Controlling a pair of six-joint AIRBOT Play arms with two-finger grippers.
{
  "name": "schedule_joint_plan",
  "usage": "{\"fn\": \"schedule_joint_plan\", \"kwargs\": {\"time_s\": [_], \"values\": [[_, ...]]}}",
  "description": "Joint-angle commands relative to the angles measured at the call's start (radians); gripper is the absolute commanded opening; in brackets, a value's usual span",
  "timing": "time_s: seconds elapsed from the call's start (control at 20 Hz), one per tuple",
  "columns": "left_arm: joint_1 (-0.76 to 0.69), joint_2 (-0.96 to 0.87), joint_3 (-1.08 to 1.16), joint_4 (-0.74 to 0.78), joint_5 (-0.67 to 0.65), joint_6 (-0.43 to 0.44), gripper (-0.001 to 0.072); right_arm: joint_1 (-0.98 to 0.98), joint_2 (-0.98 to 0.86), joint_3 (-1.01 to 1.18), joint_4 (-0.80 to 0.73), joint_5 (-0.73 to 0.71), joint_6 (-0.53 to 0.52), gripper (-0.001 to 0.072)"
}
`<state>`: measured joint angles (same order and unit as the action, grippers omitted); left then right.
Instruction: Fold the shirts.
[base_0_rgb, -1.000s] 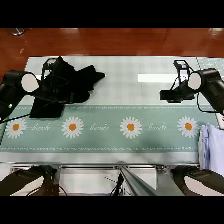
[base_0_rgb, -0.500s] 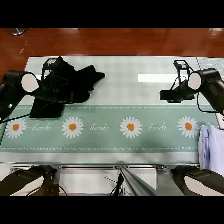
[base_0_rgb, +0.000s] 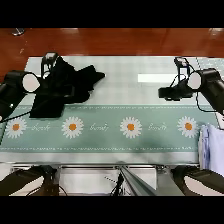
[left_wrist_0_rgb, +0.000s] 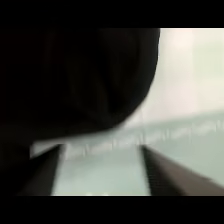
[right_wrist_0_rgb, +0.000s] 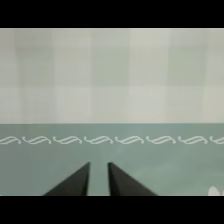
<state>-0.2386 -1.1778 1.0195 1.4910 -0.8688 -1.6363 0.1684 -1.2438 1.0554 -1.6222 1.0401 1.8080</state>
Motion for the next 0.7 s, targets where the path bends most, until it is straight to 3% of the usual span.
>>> {"fn": "schedule_joint_plan", "kwargs": {"time_s": [0.0, 0.1, 0.15, 0.5, 0.65], "values": [[0.003, -0.045, 0.001, 0.105, 0.362, 0.061, 0.0702, 0.001, -0.021, 0.001, -0.031, -0.063, 0.01, 0.0621], [0.013, -0.107, 0.005, 0.167, 0.485, 0.065, 0.07, 0.001, -0.044, 0.0, -0.036, -0.056, 0.01, 0.0621], [0.029, -0.157, 0.019, 0.17, 0.48, 0.063, 0.07, 0.001, -0.055, 0.0, -0.036, -0.055, 0.006, 0.0621], [0.109, -0.443, 0.156, 0.169, 0.31, 0.049, 0.0698, 0.002, -0.069, 0.0, 0.005, -0.076, -0.008, 0.062], [0.108, -0.499, 0.224, 0.169, 0.143, 0.006, 0.0688, 0.002, -0.069, 0.0, 0.046, -0.085, -0.024, 0.062]]}}
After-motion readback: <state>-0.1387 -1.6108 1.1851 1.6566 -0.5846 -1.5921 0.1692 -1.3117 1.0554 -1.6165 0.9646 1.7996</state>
